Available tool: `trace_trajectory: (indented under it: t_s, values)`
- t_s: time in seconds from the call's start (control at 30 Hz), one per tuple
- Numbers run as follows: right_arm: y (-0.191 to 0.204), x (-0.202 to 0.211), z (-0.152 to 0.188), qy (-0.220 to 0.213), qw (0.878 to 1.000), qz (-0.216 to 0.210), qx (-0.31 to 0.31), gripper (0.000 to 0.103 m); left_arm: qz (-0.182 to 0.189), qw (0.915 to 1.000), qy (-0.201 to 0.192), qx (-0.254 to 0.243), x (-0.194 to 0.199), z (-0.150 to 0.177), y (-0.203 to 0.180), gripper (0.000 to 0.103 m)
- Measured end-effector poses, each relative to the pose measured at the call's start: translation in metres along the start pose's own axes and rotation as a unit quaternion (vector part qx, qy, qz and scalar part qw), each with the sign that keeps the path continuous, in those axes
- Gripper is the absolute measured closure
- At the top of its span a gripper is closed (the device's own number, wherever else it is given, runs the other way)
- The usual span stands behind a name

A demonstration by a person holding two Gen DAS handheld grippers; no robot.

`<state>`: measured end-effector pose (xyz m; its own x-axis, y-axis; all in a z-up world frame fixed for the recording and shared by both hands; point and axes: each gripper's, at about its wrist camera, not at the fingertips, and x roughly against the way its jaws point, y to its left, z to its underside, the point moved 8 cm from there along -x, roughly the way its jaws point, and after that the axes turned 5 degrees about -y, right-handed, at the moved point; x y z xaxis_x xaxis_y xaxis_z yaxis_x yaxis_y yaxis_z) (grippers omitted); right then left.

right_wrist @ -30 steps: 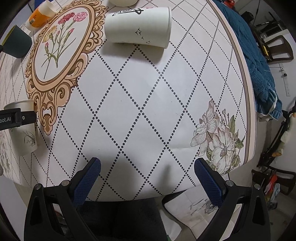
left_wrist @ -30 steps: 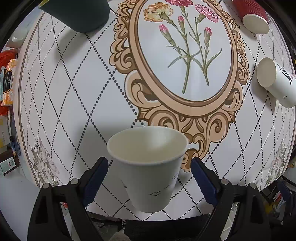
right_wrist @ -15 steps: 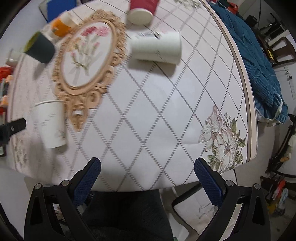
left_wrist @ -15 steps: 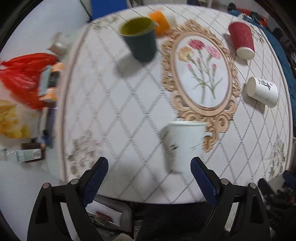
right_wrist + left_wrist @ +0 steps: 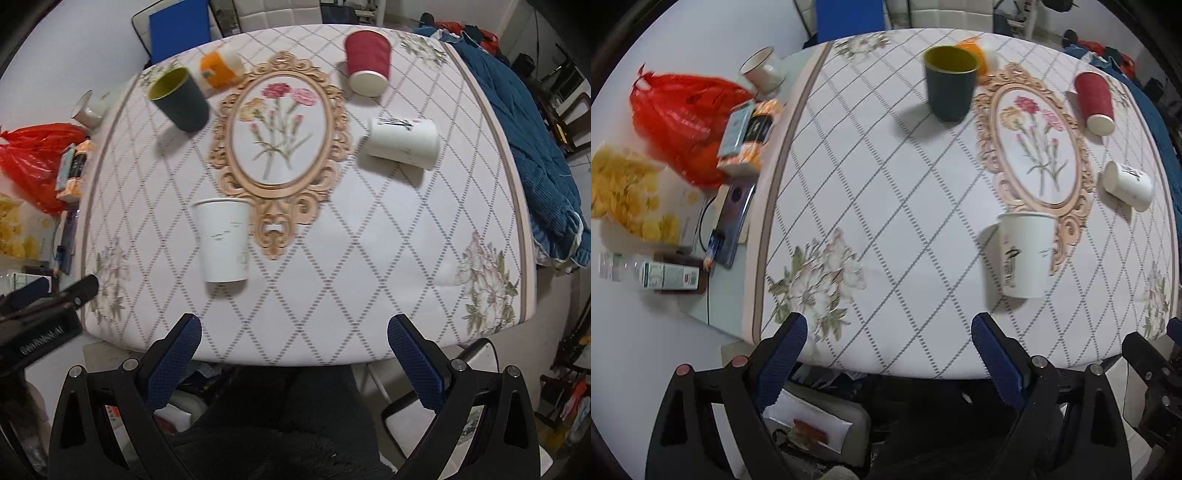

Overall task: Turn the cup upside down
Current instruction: 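Move the right gripper to the white paper cup and roll the tool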

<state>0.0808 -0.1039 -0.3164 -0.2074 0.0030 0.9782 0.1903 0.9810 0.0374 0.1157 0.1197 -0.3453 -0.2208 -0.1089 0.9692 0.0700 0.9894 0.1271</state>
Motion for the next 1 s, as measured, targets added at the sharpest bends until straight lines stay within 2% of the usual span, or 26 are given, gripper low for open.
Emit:
trace_trajectory:
  t_s: [0.23, 0.47, 0.6, 0.7, 0.77, 0.87, 0.9, 1.0]
  values:
    - [0.037, -0.01, 0.0, 0.011, 0.999, -0.011, 0.03, 0.0, -0.002, 0.9992, 0.012, 0.037, -0.011, 0.013, 0.027, 0.012]
    - [0.068, -0.017, -0.015, 0.022, 0.995, -0.009, 0.096, 0.0, -0.002, 0.9967, 0.025, 0.077, -0.024, 0.016, 0.046, 0.012]
    - [0.078, -0.019, -0.032, 0.021, 0.986, 0.007, 0.162, 0.0, 0.002, 0.9939, 0.03, 0.106, -0.03, 0.013, 0.053, 0.012]
    - [0.086, -0.017, -0.048, 0.012, 0.971, 0.023, 0.238, 0.0, -0.004, 0.9919, 0.038, 0.121, -0.038, 0.011, 0.058, 0.012]
    - [0.093, -0.016, -0.059, 0.001, 0.95, 0.04, 0.311, 0.0, -0.005, 0.9906, 0.043, 0.13, -0.044, 0.011, 0.059, 0.012]
    - [0.103, -0.017, -0.069, -0.011, 0.896, 0.077, 0.437, 0.0, -0.009, 0.9887, 0.05, 0.141, -0.053, 0.012, 0.061, 0.012]
    - [0.107, -0.018, -0.069, -0.013, 0.873, 0.088, 0.479, 0.0, -0.008, 0.988, 0.053, 0.145, -0.056, 0.013, 0.06, 0.012]
    - [0.116, -0.027, -0.065, -0.019, 0.777, 0.134, 0.614, 0.0, -0.009, 0.9864, 0.06, 0.153, -0.065, 0.014, 0.058, 0.012]
